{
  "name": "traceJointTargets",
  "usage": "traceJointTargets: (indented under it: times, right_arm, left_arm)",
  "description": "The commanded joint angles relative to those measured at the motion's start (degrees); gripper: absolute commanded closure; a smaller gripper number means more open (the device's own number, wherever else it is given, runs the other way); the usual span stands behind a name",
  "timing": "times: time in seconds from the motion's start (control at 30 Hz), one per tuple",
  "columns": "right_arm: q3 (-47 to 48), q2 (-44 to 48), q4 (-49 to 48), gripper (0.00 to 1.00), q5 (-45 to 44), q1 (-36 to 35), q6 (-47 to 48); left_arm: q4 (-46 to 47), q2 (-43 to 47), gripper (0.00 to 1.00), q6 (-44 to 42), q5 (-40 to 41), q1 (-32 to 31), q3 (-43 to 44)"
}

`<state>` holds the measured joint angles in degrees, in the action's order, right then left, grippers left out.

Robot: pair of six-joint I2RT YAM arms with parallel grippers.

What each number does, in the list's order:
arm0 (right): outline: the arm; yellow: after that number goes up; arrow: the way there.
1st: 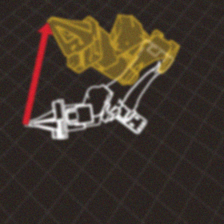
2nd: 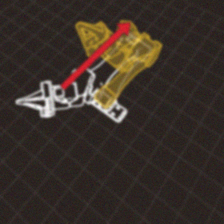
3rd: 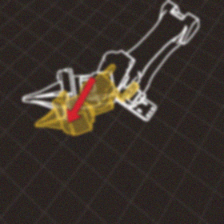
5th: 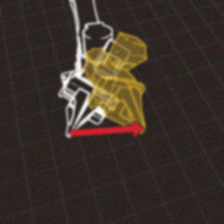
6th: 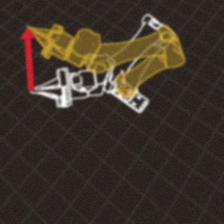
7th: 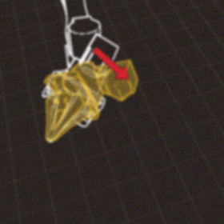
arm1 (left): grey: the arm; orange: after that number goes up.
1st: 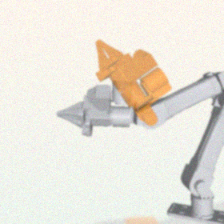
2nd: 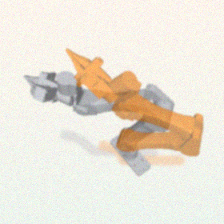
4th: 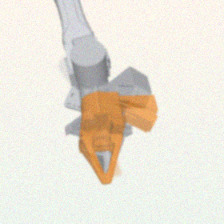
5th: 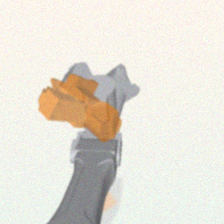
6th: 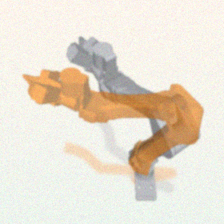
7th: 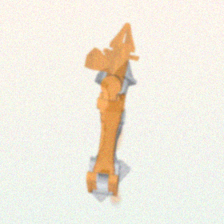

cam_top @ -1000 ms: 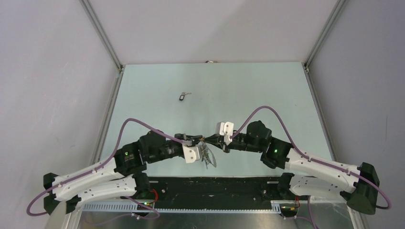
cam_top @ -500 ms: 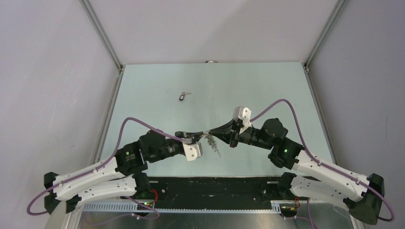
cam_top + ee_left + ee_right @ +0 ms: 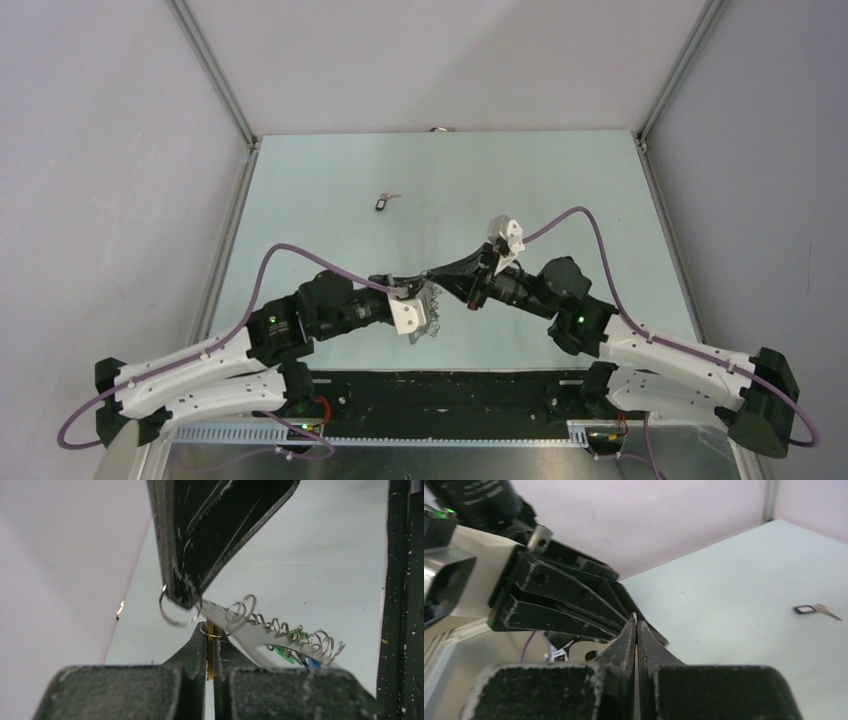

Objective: Remove the keys from the keyring

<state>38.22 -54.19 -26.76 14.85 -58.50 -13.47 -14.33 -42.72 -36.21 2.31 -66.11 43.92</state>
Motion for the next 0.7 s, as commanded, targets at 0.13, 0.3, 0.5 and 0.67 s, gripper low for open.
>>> traceJointTargets:
  times: [0.13, 0.3, 0.5, 0.67]
  right_arm:
    - [-6.2, 16.0, 0.3, 1.00, -17.2, 4.1, 2.3]
    - [-7.9, 23.8, 7.5, 1.00, -20.8, 6.8, 4.8]
    - [-8.2, 30.2, 11.9, 1.00, -22.1, 7.4, 6.6]
    - [-8.2, 31.3, 11.9, 1.00, -21.6, 7.5, 7.6]
  left_arm:
    - [2.5, -4.0, 1.00, 6.4, 16.5, 0.7, 3.4]
    - [2.6, -10.8, 0.95, 17.5, 18.1, 10.1, 6.7]
    - [1.9, -19.7, 0.93, 26.8, 10.4, 24.7, 13.9]
    - [-0.8, -31.8, 0.98, 36.5, -0.7, 37.9, 23.3]
